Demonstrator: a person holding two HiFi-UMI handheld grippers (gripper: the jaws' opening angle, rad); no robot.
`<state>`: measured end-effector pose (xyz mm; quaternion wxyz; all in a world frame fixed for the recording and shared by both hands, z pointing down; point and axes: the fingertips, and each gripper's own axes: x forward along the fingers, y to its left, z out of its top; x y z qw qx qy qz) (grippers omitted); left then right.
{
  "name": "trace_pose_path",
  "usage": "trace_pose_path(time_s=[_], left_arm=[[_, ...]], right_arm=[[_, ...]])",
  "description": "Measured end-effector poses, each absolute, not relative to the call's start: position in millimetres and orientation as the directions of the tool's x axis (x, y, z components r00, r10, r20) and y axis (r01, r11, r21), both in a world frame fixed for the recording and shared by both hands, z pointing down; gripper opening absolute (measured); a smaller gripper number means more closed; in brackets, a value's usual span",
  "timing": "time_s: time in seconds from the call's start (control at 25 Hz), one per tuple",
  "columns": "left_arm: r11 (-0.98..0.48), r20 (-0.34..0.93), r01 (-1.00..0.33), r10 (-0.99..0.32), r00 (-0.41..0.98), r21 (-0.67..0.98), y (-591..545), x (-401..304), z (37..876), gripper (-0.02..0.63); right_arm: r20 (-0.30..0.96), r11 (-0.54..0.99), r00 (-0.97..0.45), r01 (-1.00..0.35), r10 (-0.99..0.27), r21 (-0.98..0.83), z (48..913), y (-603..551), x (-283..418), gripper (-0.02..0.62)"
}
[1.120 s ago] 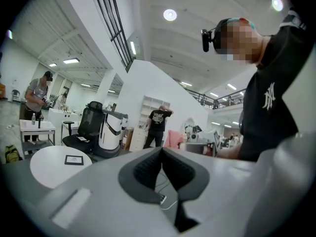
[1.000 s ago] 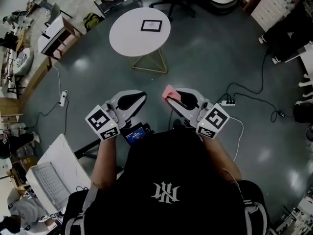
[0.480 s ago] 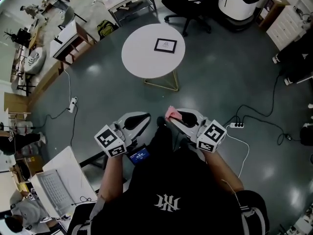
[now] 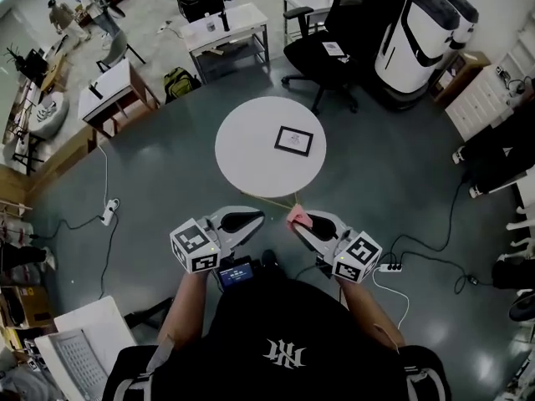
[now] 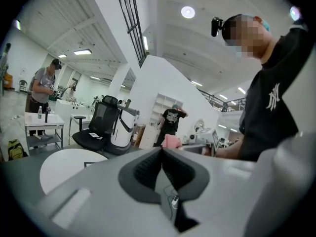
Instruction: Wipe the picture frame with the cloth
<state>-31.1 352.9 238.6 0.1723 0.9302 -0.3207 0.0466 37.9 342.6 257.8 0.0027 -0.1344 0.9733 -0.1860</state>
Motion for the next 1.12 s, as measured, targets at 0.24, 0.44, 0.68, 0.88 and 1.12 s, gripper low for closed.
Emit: trace_pose_path(time_s=[0.24,0.44,0.68,0.88,1.12], left_arm=[[-0.785,0.202,-0.54,-0.501,0.842,0.305,317,-69,235,0.003],[-0.799,0.195,-0.494,-0.454,0.869,0.342,294,-89,249,0.003],[-0.796,0.179,-0.453,-0.417,0.891,0.402,267,-89,262,0.005],[-0.791,0.196,-0.459,-0.416,0.888,0.404,239,-88,263,0.003],[-0.771,0.244,-0.499,-0.435,0.867,0.397,190,-78,265,0.004]], right_arm=[[0.063,0.886,-0.946,-0.321,-0.319,-0.335,244,304,-9,0.092],[0.093,0.858,-0.922,-0.383,-0.375,-0.341,252,283,-22,0.092],[0.118,0.836,-0.906,-0.422,-0.408,-0.35,260,259,-20,0.092],[0.085,0.836,-0.903,-0.423,-0.421,-0.35,256,227,-15,0.092],[0.056,0.832,-0.908,-0.405,-0.416,-0.379,265,170,1,0.092]])
